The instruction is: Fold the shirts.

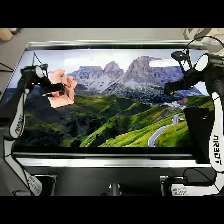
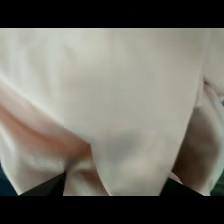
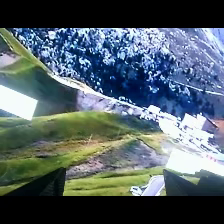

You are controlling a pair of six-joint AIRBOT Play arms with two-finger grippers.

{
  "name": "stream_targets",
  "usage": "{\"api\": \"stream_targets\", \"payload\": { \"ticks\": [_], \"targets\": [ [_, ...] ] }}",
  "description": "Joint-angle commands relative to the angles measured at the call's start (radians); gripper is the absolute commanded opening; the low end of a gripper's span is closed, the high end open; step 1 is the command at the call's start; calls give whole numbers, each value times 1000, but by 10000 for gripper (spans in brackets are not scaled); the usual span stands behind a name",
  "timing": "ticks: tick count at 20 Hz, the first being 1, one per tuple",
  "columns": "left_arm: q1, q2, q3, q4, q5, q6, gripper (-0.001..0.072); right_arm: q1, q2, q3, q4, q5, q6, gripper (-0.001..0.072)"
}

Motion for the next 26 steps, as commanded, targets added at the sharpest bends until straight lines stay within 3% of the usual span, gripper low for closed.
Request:
{"api": "stream_targets", "payload": {
  "ticks": [1,2,3,6,9,12,16,21,26],
  "targets": [
    [-10,-85,23,-30,16,5,411,0,-12,0,23,-3,-9,693],
    [-10,-82,25,-35,7,12,44,0,-12,0,29,-3,-9,692],
    [-10,-71,35,-35,-2,11,28,0,-12,0,31,-3,-10,692],
    [-21,40,114,-34,9,90,27,0,-4,8,30,-16,-95,676],
    [-61,276,206,-38,66,162,27,0,55,71,5,-18,-126,676],
    [-160,586,200,-45,178,161,28,0,181,171,-26,-71,-126,676],
    [-378,875,93,-45,347,84,28,0,402,257,-29,-132,-121,676],
    [-654,877,-2,-15,402,49,28,0,627,257,-109,-114,-117,677],
    [-724,764,-166,87,378,48,28,0,628,256,-166,90,-118,677]
  ]
}}
